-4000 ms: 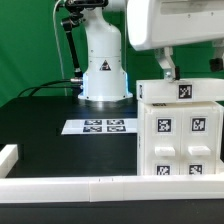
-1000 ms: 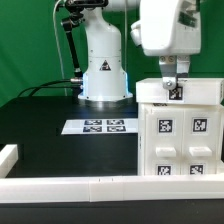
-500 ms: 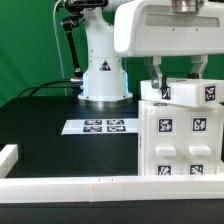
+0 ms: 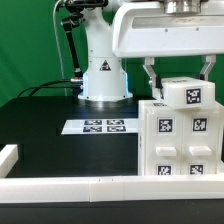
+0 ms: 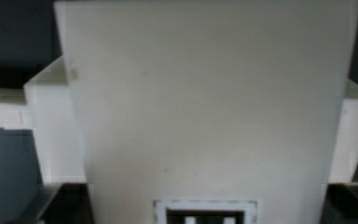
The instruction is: Assemble cabinet
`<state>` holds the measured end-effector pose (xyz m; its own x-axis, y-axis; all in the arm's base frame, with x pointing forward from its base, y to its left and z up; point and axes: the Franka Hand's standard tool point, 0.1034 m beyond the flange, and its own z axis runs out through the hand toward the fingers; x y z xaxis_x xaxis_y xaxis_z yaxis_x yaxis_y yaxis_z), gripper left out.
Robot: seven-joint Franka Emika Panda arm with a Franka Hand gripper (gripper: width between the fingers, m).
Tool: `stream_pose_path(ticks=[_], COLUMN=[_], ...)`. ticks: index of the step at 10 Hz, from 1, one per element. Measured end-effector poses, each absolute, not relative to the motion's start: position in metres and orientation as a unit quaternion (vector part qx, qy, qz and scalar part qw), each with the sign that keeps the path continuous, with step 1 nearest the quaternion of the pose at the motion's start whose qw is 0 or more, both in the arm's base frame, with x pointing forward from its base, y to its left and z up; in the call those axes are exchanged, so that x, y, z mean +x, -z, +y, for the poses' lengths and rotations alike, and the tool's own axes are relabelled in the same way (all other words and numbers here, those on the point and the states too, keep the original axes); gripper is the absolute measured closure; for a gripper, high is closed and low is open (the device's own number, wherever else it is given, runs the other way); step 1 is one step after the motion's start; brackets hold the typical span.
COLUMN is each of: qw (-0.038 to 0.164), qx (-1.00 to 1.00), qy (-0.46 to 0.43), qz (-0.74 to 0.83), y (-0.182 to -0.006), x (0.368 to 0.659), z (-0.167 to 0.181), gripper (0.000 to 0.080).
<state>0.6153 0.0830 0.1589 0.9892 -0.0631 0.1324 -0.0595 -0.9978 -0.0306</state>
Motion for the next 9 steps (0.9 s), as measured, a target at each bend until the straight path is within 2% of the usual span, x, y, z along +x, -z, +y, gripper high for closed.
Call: stream_pose_path(ticks=[4, 9], qw=[0.028, 0.058], qx=[-0.987, -0.909], qy=[0.063, 0.047], qz=[0.147, 0.410], y=[-0.1589, -0.1599], x=[0.6152, 0.6118], z=[0.0837, 0.0900], gripper=[0.0243, 0.0243])
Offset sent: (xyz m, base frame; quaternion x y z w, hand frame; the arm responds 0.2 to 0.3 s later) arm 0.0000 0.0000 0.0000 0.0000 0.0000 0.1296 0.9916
